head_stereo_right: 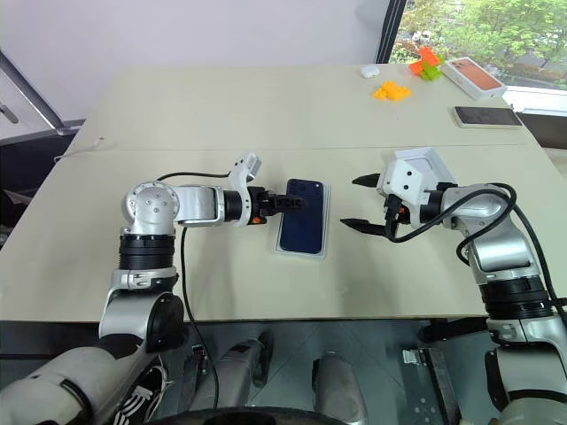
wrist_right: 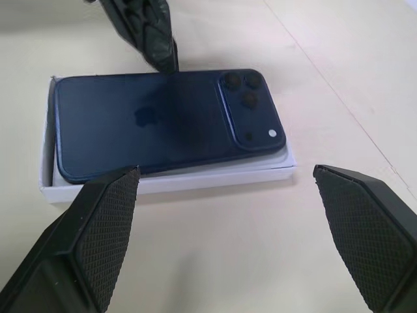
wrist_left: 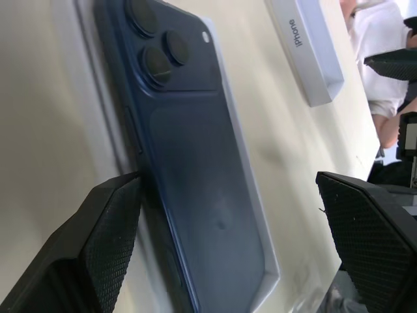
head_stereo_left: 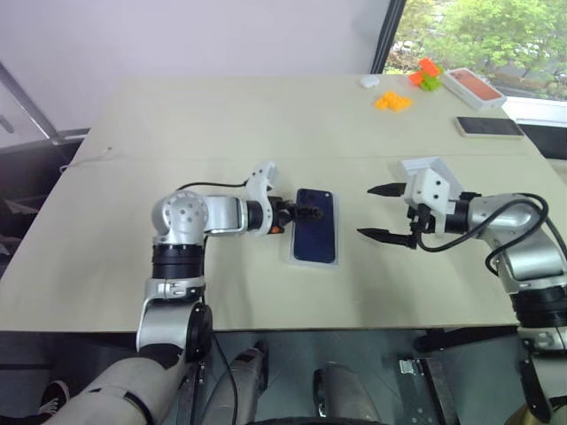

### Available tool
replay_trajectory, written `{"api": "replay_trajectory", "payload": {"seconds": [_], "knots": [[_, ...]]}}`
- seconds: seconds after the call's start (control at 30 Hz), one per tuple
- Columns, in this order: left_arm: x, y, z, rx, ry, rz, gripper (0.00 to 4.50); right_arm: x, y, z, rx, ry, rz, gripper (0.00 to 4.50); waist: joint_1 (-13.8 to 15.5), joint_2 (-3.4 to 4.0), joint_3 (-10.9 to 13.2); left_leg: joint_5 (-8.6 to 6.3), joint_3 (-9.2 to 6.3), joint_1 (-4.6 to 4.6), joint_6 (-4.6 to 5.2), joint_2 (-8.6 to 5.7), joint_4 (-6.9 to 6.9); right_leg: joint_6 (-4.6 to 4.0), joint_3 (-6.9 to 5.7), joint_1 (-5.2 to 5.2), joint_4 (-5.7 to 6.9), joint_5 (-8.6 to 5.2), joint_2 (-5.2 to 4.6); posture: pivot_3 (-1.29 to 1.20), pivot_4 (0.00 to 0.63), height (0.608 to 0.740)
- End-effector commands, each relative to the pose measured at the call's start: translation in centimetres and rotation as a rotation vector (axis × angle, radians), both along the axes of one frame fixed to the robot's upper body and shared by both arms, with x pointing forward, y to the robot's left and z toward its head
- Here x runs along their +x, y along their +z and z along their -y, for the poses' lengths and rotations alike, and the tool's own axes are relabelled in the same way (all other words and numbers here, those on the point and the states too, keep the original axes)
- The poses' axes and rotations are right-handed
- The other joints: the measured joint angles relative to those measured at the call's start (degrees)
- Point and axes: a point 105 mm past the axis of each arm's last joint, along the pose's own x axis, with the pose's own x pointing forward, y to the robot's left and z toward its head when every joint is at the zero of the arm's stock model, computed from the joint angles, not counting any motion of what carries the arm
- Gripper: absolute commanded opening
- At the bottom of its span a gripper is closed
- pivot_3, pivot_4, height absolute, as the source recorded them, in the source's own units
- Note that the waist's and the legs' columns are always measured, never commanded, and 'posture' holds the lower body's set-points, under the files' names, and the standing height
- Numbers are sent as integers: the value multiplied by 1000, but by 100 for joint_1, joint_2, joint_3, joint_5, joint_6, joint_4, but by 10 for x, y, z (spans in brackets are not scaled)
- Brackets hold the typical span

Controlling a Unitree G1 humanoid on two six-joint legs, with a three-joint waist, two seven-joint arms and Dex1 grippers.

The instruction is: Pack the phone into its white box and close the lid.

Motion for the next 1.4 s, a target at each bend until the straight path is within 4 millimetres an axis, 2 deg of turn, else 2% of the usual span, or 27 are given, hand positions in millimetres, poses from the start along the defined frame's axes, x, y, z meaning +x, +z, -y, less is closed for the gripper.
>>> {"api": "replay_trajectory", "payload": {"seconds": [0.03, 0.23, 0.4, 0.5, 0.6, 0.7, 0.83, 0.9, 1.0, 1.13, 1.4], "knots": [[1, 21, -5, 6, -2, 89, 4427, 2, 15, -3, 11, 15, 59, 4500, 3, 0, 0, 0, 0, -1, -1, 0, 0, 0, 0, -1, 0, 0, 0, 0, 150, 740], [4, 25, -23, 15, 54, 133, 4427, 7, 16, -4, 25, 1, 66, 4500, 2, 0, 0, -2, 0, 0, -4, 0, -1, 0, 0, 1, 0, 0, 0, 0, 150, 740], [13, 14, -43, 20, 162, 152, 4427, 22, 22, -8, 72, -70, 101, 4500, -21, 2, 0, -2, 0, 2, -5, 1, -2, 0, 2, -2, 1, 0, 1, 0, 150, 740], [19, 27, -45, -63, 207, 210, 4427, 26, 27, -14, 140, -85, 82, 4500, 13, 1, 0, 1, -4, -1, -4, 1, -4, 0, 2, -5, 1, 0, 1, 0, 150, 740], [27, 36, -44, -137, 252, 245, 3619, 28, 32, -26, 194, -81, 83, 3623, 31, 1, 0, 0, -8, -2, -6, -2, -3, 0, 2, -3, 1, 0, 0, 0, 150, 740], [34, 33, -42, -146, 292, 273, 2047, 32, 26, -36, 176, -95, 111, 2071, 28, 1, 0, -1, -8, -2, -7, -4, -2, 0, 1, -1, 0, 0, -1, 0, 150, 740], [36, 22, -24, -122, 259, 295, 61, 42, 8, -42, 94, -155, 149, 55, 8, 2, 0, 1, -8, 1, -8, -4, -3, 1, 1, -1, 1, 1, 0, 0, 150, 740], [37, 15, -15, -110, 252, 279, 61, 49, 0, -42, 63, -189, 166, 55, 9, 2, -1, 4, -7, 0, -5, -4, -4, 1, 0, -2, 1, 1, 1, 0, 150, 740], [39, 16, 0, -147, 234, 285, 61, 57, -6, -44, 28, -228, 178, 55, 3, 3, -1, 7, -7, 1, 0, -4, -5, 3, -1, -3, 2, 2, 3, 0, 150, 740], [40, 4, 16, -80, 196, 299, 61, 59, -16, -50, -18, -222, 174, 55, -16, 2, -1, 9, -7, 1, -1, -4, -7, 3, -1, -4, 4, 2, 5, 0, 150, 740], [26, -21, 34, -4, 83, 275, 61, 49, -20, -61, -34, -146, 191, 55, -8, 3, -1, 10, -10, 3, -3, -4, -8, 4, -1, -4, 8, 3, 7, 0, 150, 740]]}}
